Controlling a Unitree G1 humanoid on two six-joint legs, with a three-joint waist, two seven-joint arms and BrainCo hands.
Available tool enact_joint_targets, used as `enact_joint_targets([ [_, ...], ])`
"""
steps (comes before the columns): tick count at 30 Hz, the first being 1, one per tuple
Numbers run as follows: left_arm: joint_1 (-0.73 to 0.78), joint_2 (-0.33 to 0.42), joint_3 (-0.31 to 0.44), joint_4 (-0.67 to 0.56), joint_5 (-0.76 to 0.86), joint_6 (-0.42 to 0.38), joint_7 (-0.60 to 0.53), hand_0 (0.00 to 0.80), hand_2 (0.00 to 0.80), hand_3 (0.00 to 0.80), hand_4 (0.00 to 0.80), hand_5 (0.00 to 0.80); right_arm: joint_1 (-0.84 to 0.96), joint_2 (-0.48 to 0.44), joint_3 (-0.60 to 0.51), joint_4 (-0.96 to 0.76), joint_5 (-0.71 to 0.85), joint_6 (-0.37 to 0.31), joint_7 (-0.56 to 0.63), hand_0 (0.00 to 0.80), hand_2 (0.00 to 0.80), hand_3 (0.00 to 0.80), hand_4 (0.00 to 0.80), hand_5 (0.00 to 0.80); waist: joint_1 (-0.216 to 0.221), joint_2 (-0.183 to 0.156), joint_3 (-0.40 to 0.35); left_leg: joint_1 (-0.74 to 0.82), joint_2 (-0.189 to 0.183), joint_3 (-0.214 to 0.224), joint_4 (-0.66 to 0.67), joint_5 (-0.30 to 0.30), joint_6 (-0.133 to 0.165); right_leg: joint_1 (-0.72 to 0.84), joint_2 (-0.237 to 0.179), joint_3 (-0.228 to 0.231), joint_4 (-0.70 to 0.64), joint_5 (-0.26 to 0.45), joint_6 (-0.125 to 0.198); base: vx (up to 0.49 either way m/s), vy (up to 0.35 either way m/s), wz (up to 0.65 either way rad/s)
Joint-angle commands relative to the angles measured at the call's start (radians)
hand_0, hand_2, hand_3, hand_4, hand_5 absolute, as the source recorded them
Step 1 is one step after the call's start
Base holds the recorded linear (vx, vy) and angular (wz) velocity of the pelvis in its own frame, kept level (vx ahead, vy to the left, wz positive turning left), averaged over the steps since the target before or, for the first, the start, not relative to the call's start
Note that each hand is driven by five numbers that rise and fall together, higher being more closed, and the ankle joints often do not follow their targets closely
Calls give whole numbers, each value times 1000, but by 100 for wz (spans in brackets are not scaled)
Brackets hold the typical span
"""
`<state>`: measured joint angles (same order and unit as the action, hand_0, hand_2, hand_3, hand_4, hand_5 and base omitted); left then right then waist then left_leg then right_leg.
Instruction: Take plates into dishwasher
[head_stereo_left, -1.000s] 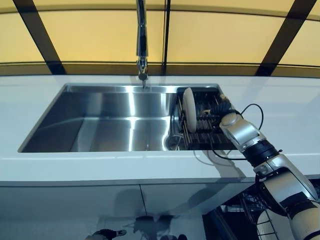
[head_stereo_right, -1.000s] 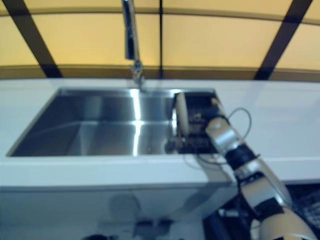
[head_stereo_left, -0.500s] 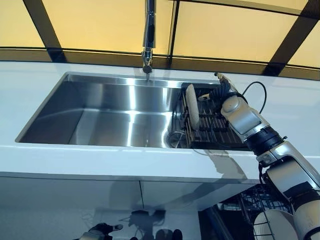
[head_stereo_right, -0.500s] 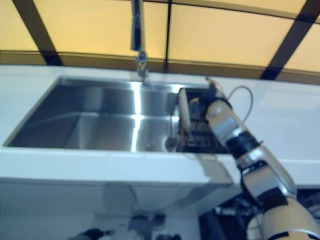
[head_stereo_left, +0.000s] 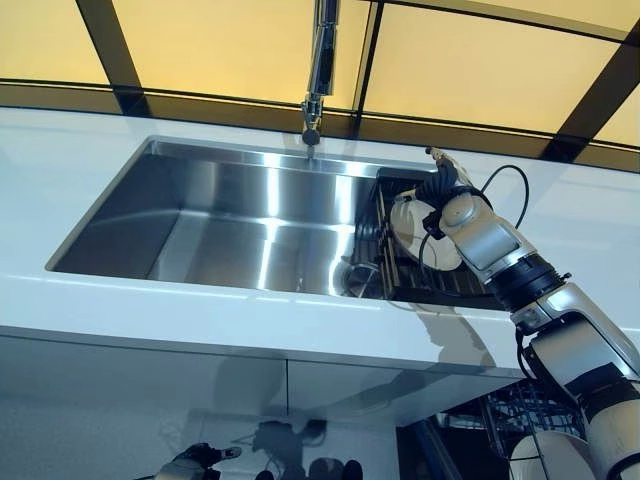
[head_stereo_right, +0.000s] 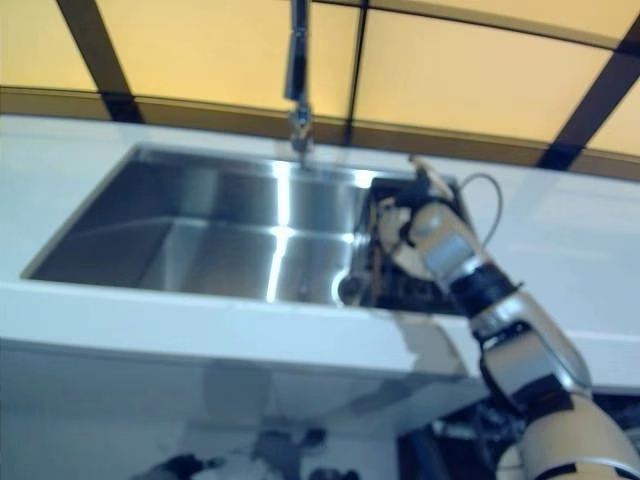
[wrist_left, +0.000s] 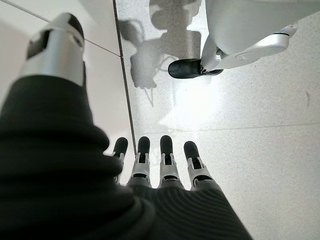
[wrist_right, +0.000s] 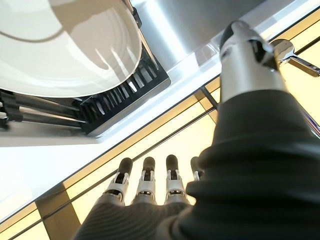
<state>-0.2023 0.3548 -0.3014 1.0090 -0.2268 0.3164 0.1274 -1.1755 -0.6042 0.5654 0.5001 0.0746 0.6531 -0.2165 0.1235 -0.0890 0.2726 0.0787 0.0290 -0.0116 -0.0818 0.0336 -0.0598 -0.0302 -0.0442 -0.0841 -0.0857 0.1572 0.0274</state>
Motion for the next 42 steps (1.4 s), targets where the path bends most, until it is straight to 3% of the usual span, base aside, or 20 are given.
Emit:
enact_joint_targets([
  [1,-28,14,-63,53,46,-22,0,0,0,0,0,0,-100,-43,33,46,-13,-37,-16,0,0,0,0,0,2,-26,-41,-38,-32,-29,-6,-6,41,57,-37,3,6,-55,72,28,-4,3],
  [6,-26,15,-59,57,53,-24,-1,0,0,0,0,0,-105,-51,40,49,-86,-30,68,0,0,0,0,0,1,-29,-47,-36,-30,-28,-6,-7,40,58,-37,5,7,-56,73,0,0,0],
  [11,-14,23,-56,51,63,-30,-6,0,0,0,0,0,-128,-86,117,72,-322,-29,267,0,0,0,0,0,6,-34,-53,-35,-29,-27,-6,-6,38,62,-39,-2,5,-55,76,0,0,0],
  [15,-5,32,-52,52,78,-32,-12,0,0,0,0,0,-157,-113,174,85,-418,-40,399,0,0,0,0,0,10,-42,-60,-34,-27,-28,-6,-6,37,66,-41,-6,3,-55,79,4,-9,0],
  [22,5,55,-46,55,99,-53,-26,0,0,0,0,0,-188,-152,242,95,-431,-85,590,0,0,0,0,0,11,-57,-64,-37,-23,-27,-6,-3,33,64,-40,-13,2,-51,82,1,-11,0],
  [36,20,69,-30,36,121,-61,-40,0,0,0,0,0,-156,-194,262,72,-504,-147,727,0,0,0,0,0,2,-58,-69,-33,-20,-16,-6,-2,31,68,-42,-10,-1,-48,85,0,0,0],
  [42,21,70,-28,33,117,-64,-38,0,0,0,0,0,-145,-202,253,59,-517,-142,755,0,0,0,0,0,-3,-59,-69,-34,-20,-13,-6,-1,32,66,-40,-6,-1,-48,84,-10,5,-2],
])
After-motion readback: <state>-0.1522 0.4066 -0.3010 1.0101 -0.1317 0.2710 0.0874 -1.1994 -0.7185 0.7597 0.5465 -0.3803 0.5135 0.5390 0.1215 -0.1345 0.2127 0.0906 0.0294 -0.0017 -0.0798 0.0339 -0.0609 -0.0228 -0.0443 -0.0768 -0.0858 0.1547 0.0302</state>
